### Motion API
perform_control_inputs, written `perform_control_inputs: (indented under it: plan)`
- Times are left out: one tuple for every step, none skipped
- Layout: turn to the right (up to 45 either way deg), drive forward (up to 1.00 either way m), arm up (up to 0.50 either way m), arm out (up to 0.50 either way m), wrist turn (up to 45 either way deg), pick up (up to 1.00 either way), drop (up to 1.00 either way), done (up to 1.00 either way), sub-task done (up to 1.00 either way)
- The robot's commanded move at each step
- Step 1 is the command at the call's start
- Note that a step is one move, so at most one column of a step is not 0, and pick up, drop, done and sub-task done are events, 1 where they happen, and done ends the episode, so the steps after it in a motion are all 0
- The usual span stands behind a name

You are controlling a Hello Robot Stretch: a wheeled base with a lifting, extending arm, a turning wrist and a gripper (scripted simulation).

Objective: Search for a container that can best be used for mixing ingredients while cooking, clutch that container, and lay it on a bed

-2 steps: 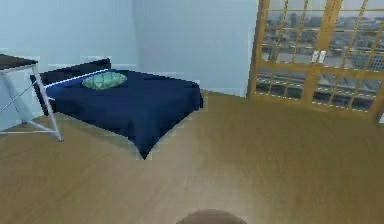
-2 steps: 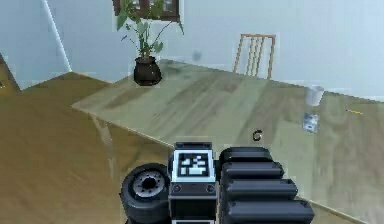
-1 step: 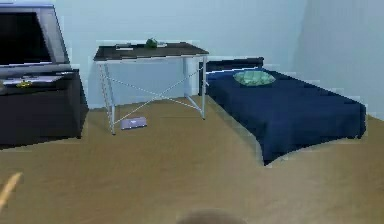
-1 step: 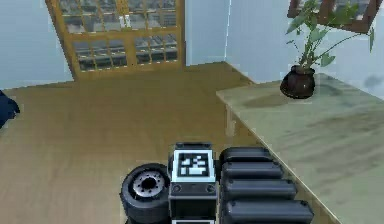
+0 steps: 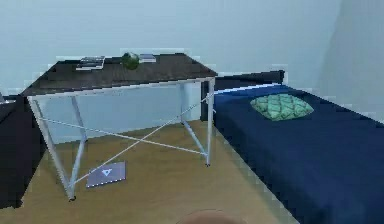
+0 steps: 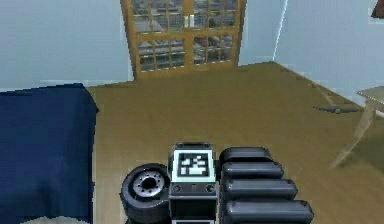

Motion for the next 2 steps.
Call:
perform_control_inputs:
  plan:
    - [0.0, 0.85, 0.00, 0.00, 0.0, 0.00, 0.00, 0.00, 0.00]
    - [45.0, 0.00, 0.00, 0.00, 0.0, 0.00, 0.00, 0.00, 0.00]
